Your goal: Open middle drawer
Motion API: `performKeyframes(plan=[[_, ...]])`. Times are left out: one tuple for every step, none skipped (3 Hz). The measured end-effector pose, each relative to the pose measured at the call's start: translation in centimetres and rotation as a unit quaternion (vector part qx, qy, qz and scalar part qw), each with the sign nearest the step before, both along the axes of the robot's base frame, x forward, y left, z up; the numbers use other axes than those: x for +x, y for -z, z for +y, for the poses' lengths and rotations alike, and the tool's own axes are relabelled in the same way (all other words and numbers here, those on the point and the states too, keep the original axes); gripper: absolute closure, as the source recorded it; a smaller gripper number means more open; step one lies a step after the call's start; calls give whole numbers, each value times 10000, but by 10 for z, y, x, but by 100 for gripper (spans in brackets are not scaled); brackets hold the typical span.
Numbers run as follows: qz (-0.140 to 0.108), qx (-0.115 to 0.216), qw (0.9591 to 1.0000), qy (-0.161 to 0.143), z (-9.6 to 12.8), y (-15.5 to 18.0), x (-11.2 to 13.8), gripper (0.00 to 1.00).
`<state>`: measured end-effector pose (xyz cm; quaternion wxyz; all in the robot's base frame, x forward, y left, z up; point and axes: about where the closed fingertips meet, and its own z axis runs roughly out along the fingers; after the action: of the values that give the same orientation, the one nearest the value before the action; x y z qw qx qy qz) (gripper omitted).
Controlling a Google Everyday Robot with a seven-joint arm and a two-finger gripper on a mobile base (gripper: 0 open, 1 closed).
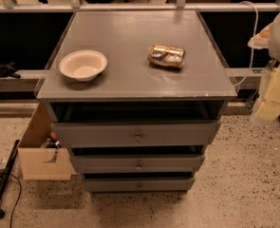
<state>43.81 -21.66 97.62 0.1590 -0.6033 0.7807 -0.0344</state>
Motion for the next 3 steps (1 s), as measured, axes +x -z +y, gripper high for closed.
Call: performKeyframes(plan=[[-23, 68, 10000, 18, 1, 1, -1, 0], [-96, 317, 9994, 81, 6, 4, -7, 0], [-127, 926, 9953, 252, 19, 30, -27, 0]])
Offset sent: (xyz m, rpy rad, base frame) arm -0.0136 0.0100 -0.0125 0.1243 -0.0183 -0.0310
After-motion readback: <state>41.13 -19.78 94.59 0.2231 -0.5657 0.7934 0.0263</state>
